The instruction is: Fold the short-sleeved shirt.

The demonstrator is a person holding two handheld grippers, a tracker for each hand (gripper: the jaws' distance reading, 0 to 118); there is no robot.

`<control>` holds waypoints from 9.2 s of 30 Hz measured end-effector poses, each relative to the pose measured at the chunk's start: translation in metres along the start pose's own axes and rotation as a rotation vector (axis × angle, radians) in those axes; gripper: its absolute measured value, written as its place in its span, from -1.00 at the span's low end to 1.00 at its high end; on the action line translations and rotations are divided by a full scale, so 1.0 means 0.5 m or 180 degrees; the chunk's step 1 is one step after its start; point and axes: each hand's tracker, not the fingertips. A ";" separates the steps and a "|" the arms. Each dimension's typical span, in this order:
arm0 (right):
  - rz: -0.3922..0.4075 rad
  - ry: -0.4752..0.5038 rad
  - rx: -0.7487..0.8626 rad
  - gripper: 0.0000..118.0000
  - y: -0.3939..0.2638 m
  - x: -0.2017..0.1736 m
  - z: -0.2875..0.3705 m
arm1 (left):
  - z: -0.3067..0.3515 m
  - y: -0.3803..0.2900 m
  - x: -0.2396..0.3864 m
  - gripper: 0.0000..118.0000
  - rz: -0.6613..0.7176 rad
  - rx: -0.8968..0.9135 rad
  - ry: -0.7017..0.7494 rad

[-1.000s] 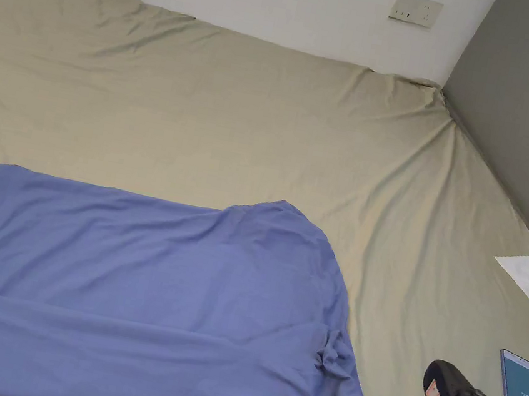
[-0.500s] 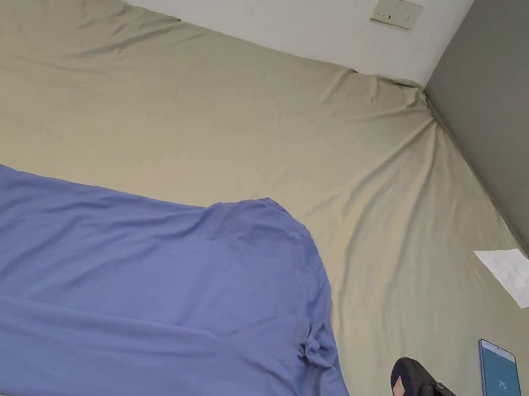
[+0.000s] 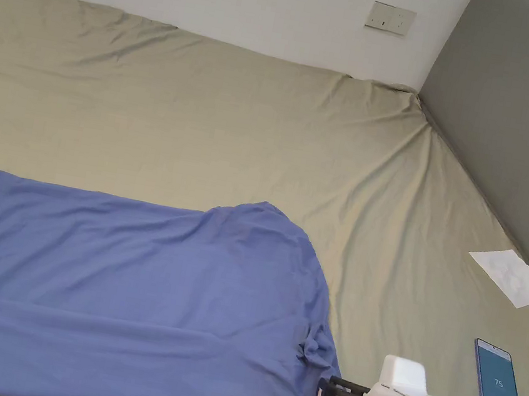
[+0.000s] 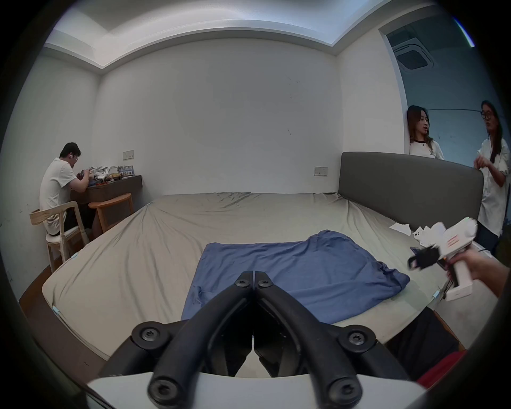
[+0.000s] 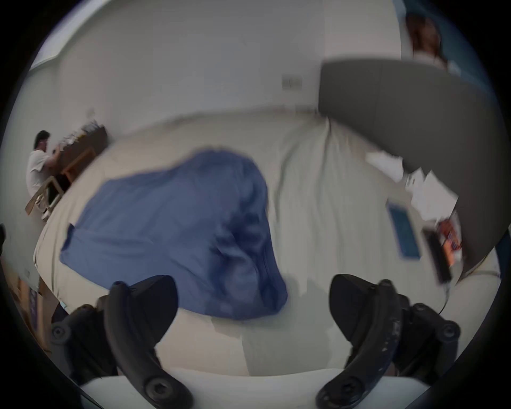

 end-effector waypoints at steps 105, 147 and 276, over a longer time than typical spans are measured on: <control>0.0791 0.0670 0.1489 -0.55 0.200 -0.163 0.305 | -0.076 0.103 -0.004 -1.00 0.0050 0.0286 -0.0283; 0.0408 0.0025 -0.0372 -0.97 0.459 -0.107 -0.331 | -0.936 -0.039 -0.225 0.03 0.0467 -0.2143 0.0598; 0.0869 0.0649 0.2125 -1.00 -0.099 -0.271 0.380 | -0.317 -0.202 -0.333 -0.61 0.1880 -0.2318 -0.0215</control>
